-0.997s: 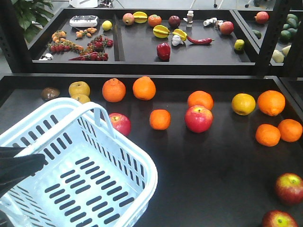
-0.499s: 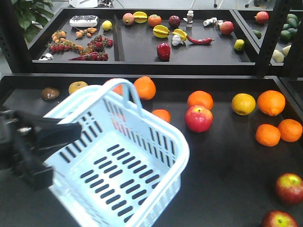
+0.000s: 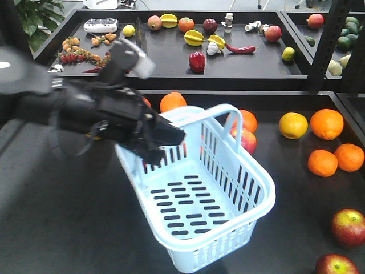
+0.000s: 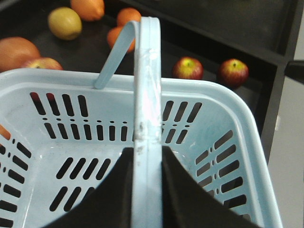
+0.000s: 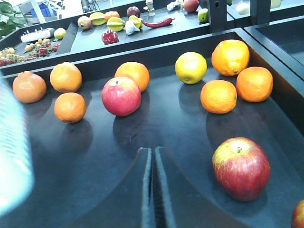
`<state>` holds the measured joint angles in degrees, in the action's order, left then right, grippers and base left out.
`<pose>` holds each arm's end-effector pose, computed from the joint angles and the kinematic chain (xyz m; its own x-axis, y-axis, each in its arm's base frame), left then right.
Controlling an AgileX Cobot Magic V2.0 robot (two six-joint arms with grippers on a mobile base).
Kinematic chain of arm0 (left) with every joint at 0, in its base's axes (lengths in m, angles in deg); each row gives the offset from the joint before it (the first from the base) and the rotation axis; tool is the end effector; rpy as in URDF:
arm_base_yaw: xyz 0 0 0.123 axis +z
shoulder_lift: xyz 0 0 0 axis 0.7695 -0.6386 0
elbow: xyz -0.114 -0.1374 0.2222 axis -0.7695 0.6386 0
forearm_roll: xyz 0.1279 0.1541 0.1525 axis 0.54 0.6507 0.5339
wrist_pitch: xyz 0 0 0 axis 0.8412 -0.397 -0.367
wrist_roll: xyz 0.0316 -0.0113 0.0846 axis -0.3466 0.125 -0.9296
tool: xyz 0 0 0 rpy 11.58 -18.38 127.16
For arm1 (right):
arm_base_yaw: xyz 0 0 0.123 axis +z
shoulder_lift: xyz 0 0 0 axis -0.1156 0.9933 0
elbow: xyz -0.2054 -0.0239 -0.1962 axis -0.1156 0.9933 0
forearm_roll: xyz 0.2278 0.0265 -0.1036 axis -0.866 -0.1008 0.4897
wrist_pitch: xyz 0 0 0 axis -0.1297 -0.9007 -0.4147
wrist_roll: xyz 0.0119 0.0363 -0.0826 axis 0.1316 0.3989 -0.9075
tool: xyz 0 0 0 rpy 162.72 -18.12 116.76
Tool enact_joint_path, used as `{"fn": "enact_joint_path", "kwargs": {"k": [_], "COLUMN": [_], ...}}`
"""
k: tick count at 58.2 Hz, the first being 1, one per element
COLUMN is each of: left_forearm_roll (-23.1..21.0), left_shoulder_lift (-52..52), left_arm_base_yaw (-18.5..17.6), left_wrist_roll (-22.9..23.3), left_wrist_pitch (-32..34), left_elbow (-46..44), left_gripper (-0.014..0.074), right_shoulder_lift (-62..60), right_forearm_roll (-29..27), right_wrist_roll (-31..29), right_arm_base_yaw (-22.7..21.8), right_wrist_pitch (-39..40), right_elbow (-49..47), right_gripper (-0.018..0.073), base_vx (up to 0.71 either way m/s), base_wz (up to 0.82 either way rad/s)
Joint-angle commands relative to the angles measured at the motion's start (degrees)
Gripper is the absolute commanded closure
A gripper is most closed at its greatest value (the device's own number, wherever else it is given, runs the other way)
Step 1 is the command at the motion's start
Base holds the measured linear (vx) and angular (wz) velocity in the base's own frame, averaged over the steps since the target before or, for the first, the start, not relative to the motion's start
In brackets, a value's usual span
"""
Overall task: Pick three apples into basket with both arms
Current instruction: 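Swing the left arm over the table and lower the basket onto it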
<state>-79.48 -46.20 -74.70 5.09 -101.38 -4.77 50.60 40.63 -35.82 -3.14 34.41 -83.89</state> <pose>0.2879 -0.1909 0.3381 -0.3831 0.4249 -0.8202 0.8791 0.4404 -0.1824 0.0539 -0.0030 0.1748 -0.2449 0.1499 -0.9579 0.0463 0.9887 0.1429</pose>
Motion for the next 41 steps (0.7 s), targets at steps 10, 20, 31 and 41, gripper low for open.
{"fn": "enact_joint_path", "kwargs": {"k": [10,20,31,41], "left_forearm_roll": [-3.96,-3.96,-3.77,-3.38], "left_shoulder_lift": [-10.14,-13.58,-15.47,-16.66], "left_arm_base_yaw": [-0.42,-0.88,-2.62,-3.72], "left_wrist_roll": [-0.76,-0.89,-1.87,-2.3], "left_wrist_pitch": [-4.56,-3.88,-3.61,-3.3], "left_elbow": [-12.78,-16.67,-17.57,-17.57], "left_gripper": [0.058,0.0539,0.0477,0.0395], "right_shoulder_lift": [-0.64,-0.64,-0.64,-0.64], "right_forearm_roll": [0.36,0.36,0.36,0.36], "right_wrist_roll": [-0.11,-0.11,-0.11,-0.11], "right_arm_base_yaw": [-0.2,-0.2,-0.2,-0.2], "right_wrist_pitch": [4.18,4.16,4.21,4.21], "right_elbow": [0.66,0.66,0.66,0.66], "right_gripper": [0.0564,0.0564,0.0564,0.0564], "base_vx": [0.0,0.0,0.0,0.0], "base_wz": [0.0,0.0,0.0,0.0]}}
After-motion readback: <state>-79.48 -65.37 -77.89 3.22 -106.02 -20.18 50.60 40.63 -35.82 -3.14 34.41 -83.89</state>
